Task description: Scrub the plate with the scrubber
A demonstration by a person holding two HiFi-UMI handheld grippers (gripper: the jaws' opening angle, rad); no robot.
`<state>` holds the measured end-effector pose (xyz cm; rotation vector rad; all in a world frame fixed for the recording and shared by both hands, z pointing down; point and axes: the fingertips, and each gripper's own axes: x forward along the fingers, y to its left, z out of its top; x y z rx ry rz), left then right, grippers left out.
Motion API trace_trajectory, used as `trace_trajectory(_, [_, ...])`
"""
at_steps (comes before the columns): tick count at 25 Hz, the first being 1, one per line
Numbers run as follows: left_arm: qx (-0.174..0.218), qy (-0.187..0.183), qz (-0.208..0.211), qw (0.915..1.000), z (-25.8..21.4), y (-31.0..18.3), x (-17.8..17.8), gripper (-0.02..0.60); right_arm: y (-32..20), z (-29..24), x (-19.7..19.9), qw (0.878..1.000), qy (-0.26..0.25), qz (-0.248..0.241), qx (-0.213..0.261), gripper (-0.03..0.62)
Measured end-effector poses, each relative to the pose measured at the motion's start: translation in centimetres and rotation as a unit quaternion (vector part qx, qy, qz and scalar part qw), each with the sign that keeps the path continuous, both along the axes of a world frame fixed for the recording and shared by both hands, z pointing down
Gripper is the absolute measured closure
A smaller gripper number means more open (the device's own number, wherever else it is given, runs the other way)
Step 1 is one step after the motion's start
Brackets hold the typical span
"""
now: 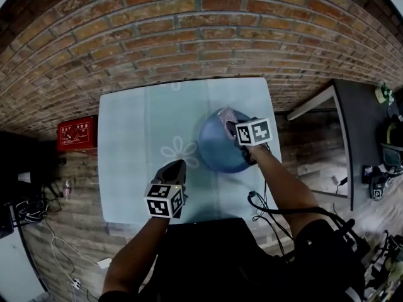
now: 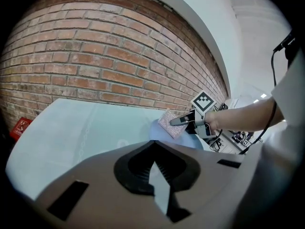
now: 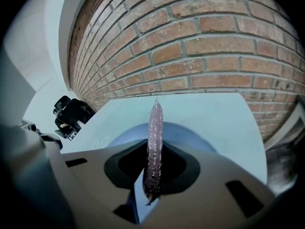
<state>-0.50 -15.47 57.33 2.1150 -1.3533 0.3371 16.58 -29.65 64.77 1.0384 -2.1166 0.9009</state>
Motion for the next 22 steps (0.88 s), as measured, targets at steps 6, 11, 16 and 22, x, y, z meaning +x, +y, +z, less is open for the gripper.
trace_trajectory(6, [0.002, 0.003, 0.007, 1.0000, -0.1, 0.1, -0.3, 0.572, 0.9, -0.9, -0.8, 1.000, -0.011, -0.008, 0.002, 0.520])
trace_trajectory(11, [0.007, 0.008, 0.023, 0.9997, -0.5, -0.3, 0.3, 0.572, 1.5, -2.1, 0.8, 1.000, -0.004, 0.010, 0.017, 0.520])
trace_trajectory(16, [0.008, 0.009, 0.038, 0.9992, -0.6, -0.4, 0.8, 0.572, 1.8, -1.6, 4.0, 0.998, 0.051, 0.024, 0.023, 0.520])
trace_trajectory(22, [0.006, 0.007, 0.044, 0.9990, -0.7, -0.4, 0.8, 0.572, 1.7, -0.3, 5.5, 0.994, 0.106, 0.024, 0.026, 0.520])
